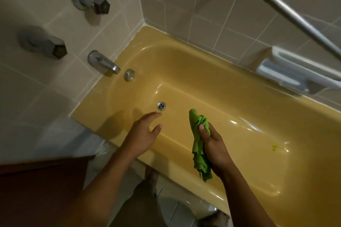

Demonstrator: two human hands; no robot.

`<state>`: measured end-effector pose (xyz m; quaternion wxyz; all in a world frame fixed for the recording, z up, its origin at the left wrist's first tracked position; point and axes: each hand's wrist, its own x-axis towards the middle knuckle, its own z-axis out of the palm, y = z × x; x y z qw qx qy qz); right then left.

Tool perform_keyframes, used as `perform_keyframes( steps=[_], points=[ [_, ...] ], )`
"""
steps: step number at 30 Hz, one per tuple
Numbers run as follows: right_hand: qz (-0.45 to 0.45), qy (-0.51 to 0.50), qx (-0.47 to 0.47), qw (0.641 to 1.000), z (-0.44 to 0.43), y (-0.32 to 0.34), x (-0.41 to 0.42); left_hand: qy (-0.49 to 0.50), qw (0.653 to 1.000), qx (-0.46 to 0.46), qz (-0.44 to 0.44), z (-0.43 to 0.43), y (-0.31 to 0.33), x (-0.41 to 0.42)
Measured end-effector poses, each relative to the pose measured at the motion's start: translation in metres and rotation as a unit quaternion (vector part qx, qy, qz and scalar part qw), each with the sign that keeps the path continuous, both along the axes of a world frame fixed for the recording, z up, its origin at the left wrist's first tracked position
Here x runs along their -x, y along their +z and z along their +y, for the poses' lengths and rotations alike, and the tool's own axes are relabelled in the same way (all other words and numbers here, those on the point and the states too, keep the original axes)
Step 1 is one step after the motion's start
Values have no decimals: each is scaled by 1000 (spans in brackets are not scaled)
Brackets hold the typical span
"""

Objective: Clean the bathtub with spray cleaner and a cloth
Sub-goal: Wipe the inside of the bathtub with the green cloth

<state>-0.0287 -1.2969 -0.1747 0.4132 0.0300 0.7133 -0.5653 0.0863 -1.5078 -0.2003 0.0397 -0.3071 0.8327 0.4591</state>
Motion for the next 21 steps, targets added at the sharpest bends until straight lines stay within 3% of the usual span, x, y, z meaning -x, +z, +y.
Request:
perform_keyframes(
  steps=[10,21],
  points=[
    [-31,-27,10,999,26,-13,-39,-11,1000,25,3,12,-21,-40],
    [-17,-79,26,996,145,-7,-48,2,999,15,50,127,-21,-65]
  ],
)
